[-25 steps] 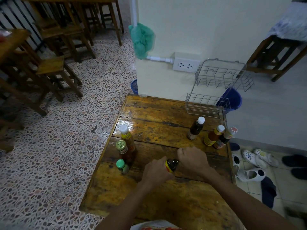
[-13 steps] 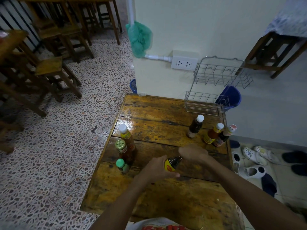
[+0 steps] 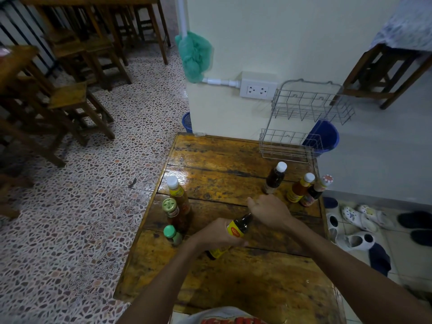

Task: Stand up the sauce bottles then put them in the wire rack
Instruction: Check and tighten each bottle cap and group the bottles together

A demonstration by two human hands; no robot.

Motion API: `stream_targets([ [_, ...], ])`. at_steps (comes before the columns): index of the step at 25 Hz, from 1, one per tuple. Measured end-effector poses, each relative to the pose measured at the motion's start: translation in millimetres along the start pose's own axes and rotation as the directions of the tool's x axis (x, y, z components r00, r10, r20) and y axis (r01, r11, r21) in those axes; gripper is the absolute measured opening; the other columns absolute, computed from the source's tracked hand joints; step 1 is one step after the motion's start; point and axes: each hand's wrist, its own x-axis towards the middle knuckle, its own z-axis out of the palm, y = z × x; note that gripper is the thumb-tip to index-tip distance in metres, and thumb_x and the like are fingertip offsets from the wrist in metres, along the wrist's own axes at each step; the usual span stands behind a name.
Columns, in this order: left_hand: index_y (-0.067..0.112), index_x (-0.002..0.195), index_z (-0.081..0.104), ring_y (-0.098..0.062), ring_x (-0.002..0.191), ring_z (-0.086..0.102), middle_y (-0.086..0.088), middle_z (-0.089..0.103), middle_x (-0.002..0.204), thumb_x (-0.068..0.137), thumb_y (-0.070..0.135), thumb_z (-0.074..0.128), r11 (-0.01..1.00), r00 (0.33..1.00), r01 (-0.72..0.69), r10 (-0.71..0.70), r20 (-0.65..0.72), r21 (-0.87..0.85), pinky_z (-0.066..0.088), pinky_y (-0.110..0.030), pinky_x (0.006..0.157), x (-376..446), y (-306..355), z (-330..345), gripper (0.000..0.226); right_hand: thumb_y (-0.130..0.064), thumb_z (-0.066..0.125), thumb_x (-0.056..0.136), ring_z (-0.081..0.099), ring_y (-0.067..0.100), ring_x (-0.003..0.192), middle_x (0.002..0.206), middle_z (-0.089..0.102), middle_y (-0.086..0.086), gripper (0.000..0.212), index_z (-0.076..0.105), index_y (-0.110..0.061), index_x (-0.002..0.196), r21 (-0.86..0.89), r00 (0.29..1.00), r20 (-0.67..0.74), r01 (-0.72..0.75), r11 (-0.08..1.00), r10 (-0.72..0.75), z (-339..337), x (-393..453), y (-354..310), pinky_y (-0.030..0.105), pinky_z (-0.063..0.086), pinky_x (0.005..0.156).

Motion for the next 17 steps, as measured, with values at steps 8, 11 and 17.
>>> stream_targets([
  [8, 0.019, 0.087, 0.068, -0.013, 0.068, 0.067, 0.002, 0.071, 0.074, 0.079, 0.035, 0.089, 0.994, 0.995, 0.037, -0.028, 0.093, -0.099, 0.054, -0.028, 0.068, -10, 3, 6, 0.028, -0.042, 0.034, 0.106, 0.023, 0.013, 0.037, 0.045, 0.028, -0.001, 0.061, 0.036, -0.017, 0.051, 0.045, 0.986, -0.077, 0.152, 0.987, -0.148, 8, -1, 10, 0.029, 0.017, 0.044],
  [11, 0.019, 0.087, 0.068, -0.014, 0.068, 0.067, 0.0, 0.071, 0.075, 0.079, 0.036, 0.089, 0.991, 0.994, 0.041, -0.027, 0.108, -0.128, 0.055, -0.026, 0.066, -13, 2, 8, 0.028, -0.041, 0.035, 0.107, 0.021, 0.015, 0.036, 0.043, 0.027, -0.003, 0.061, 0.035, -0.019, 0.05, 0.076, 0.98, -0.076, 0.188, 0.979, -0.182, 9, 1, 8, 0.03, 0.017, 0.044],
  [17, 0.021, 0.089, 0.067, -0.014, 0.068, 0.067, 0.002, 0.071, 0.074, 0.08, 0.04, 0.089, 0.985, 1.0, -0.007, 0.007, -0.003, -0.173, 0.054, -0.027, 0.066, -14, -8, 7, 0.03, -0.046, 0.033, 0.106, 0.026, 0.017, 0.041, 0.047, 0.035, 0.002, 0.06, 0.039, -0.016, 0.055, 0.084, 0.981, -0.042, 0.192, 0.978, -0.189, 12, 10, -6, 0.04, 0.025, 0.048],
])
